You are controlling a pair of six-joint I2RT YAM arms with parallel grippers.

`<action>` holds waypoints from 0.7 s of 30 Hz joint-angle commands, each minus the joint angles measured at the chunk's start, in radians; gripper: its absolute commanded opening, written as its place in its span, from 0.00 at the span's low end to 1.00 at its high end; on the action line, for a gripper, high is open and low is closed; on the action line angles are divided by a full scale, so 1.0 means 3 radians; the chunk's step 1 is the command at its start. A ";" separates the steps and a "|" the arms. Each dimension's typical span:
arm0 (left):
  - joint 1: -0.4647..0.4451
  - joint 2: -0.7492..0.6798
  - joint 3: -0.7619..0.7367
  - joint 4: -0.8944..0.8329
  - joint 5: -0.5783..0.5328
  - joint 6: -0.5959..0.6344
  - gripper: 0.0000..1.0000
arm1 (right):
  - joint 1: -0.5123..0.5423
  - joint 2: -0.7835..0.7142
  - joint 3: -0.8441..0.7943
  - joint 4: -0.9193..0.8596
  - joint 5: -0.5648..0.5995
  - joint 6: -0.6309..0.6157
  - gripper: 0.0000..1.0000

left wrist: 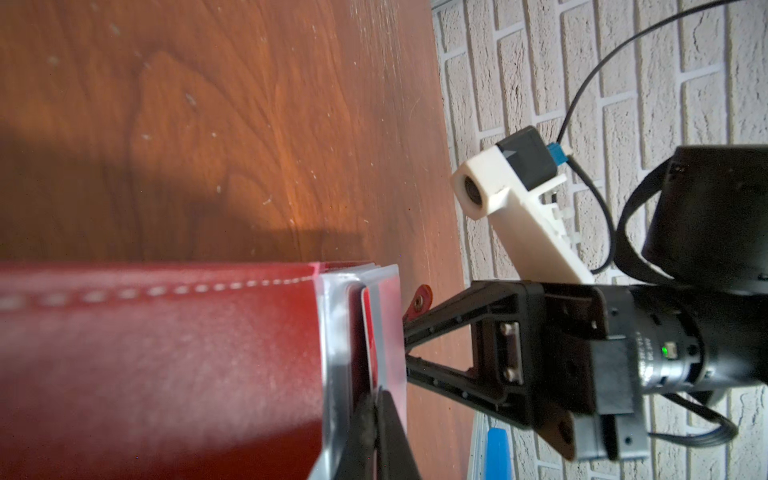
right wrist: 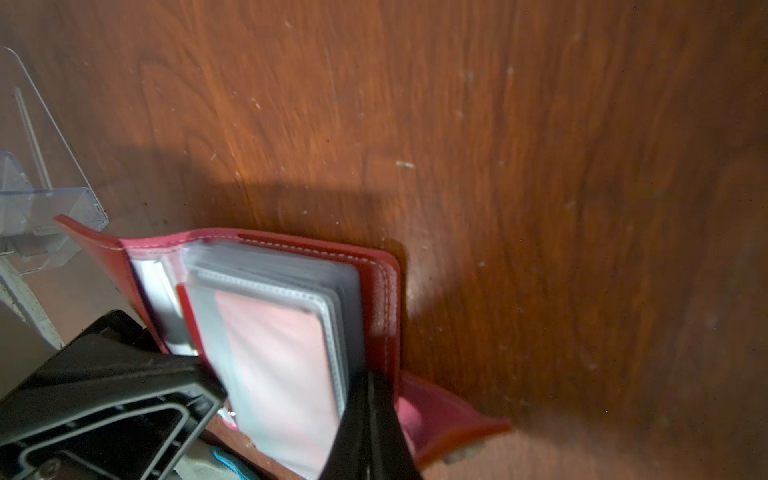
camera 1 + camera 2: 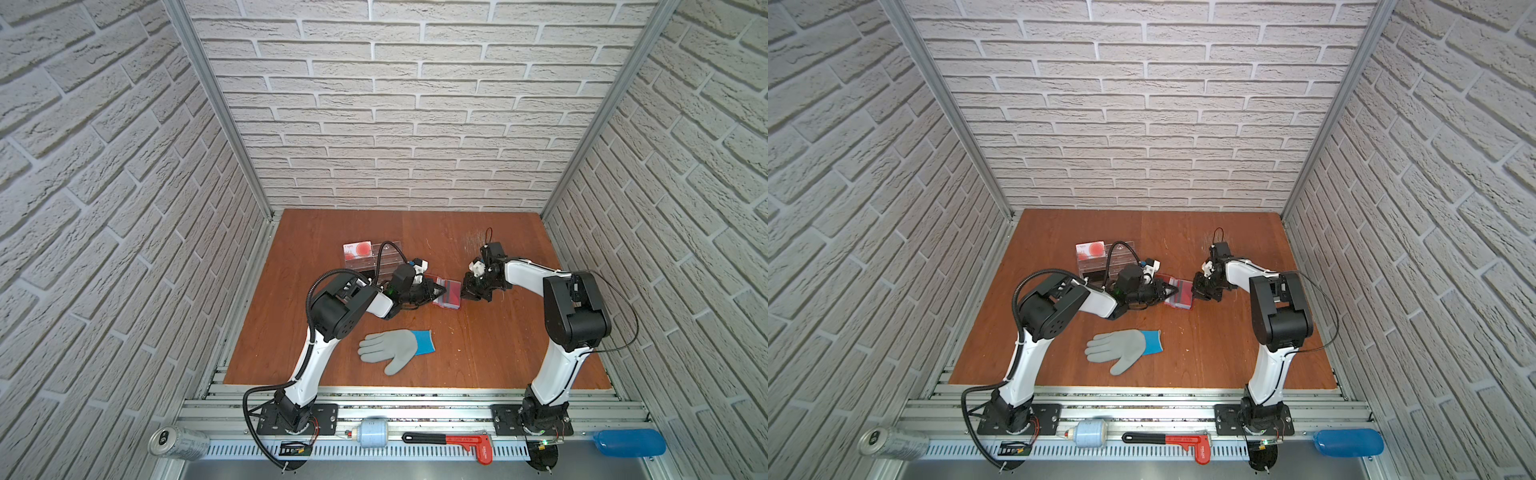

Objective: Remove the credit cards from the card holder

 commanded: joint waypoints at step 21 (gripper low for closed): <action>-0.0177 -0.0135 -0.0037 0.0004 0.0433 0.0226 0.00 | 0.0132 0.0264 -0.0090 0.0554 0.0113 -0.0019 0.07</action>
